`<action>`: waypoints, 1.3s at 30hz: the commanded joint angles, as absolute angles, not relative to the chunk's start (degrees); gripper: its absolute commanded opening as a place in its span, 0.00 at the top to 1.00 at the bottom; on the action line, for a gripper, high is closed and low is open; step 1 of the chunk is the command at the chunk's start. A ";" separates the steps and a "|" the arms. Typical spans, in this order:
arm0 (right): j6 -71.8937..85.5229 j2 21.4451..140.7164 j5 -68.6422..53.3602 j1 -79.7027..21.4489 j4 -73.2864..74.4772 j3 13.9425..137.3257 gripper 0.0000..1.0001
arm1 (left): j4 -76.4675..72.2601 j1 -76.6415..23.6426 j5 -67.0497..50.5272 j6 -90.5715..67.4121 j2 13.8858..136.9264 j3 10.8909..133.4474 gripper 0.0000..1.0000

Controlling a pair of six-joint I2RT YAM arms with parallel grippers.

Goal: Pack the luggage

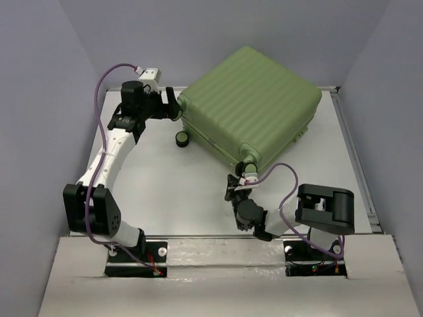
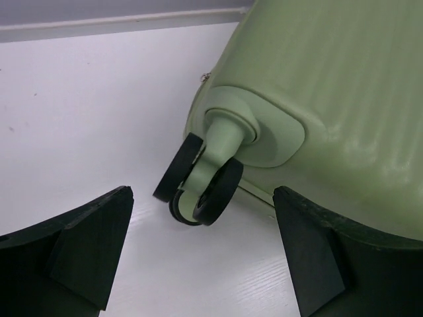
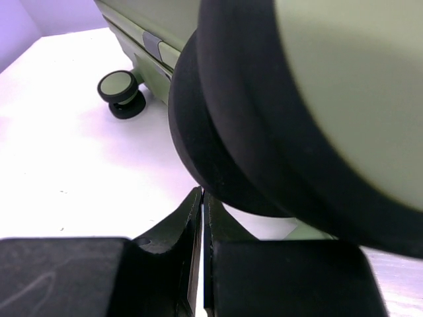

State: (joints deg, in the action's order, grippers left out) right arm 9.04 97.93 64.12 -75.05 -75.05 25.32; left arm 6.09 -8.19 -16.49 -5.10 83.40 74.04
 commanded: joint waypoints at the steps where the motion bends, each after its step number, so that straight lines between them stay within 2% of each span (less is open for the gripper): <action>1: 10.20 96.68 59.68 -76.55 -97.73 24.43 0.93 | 5.71 -11.51 -16.71 -0.26 88.14 79.44 0.01; 7: 10.28 96.50 59.33 -76.55 -97.73 24.00 0.93 | 7.56 -11.95 -13.62 2.19 94.56 84.37 0.04; 10: 10.63 96.50 59.24 -76.55 -97.73 23.47 0.93 | 8.44 -12.39 -12.83 3.07 96.67 87.09 0.16; 13: 10.72 96.42 59.41 -76.55 -97.65 23.03 0.93 | 8.53 -13.09 -15.02 3.08 99.22 87.72 0.42; 15: 10.72 96.24 59.41 -76.55 -97.47 22.59 0.93 | 8.09 -13.79 -15.90 3.25 99.58 87.19 0.65; 16: 10.64 95.81 59.33 -76.55 -97.12 22.59 0.93 | 8.00 -14.41 -15.65 3.08 99.75 87.19 0.88; 17: 10.46 95.28 59.24 -76.55 -95.73 23.11 0.93 | 7.56 -14.59 -15.82 2.12 99.67 87.01 0.94; 22: 10.64 94.04 56.97 -76.55 -88.52 26.09 0.93 | 2.13 -14.94 -22.40 -4.29 96.34 82.10 0.94; 29: 11.77 98.53 43.97 -74.27 -73.23 43.51 0.93 | 0.79 -18.37 -31.63 -15.45 89.14 71.81 0.94; 31: 15.81 100.19 37.55 -71.99 -67.26 50.42 0.93 | 0.44 -18.02 -34.35 -18.36 83.88 64.11 0.94; 32: 17.04 100.72 35.01 -71.11 -65.76 50.45 0.93 | 0.18 -17.58 -35.41 -19.24 82.02 64.07 0.94; 33: 19.66 101.24 28.72 -70.49 -59.48 54.45 0.93 | -3.57 -15.49 -39.07 -23.42 74.17 54.24 0.94; 34: 19.86 101.25 28.65 -70.49 -58.02 54.49 0.93 | -3.34 -15.47 -38.59 -23.64 72.35 52.75 0.94; 38: 23.88 92.66 31.19 -71.98 -43.90 50.64 0.93 | -3.16 -15.56 -37.71 -24.70 65.49 46.86 0.94; 39: 26.78 86.20 33.20 -71.98 -38.29 48.54 0.91 | -3.08 -15.56 -37.18 -24.70 63.22 45.89 0.94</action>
State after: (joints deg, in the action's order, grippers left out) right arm 19.16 98.89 33.39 -70.67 -56.23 51.44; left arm -6.90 -14.66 -29.69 -19.55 70.00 51.48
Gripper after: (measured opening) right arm 0.071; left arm 0.587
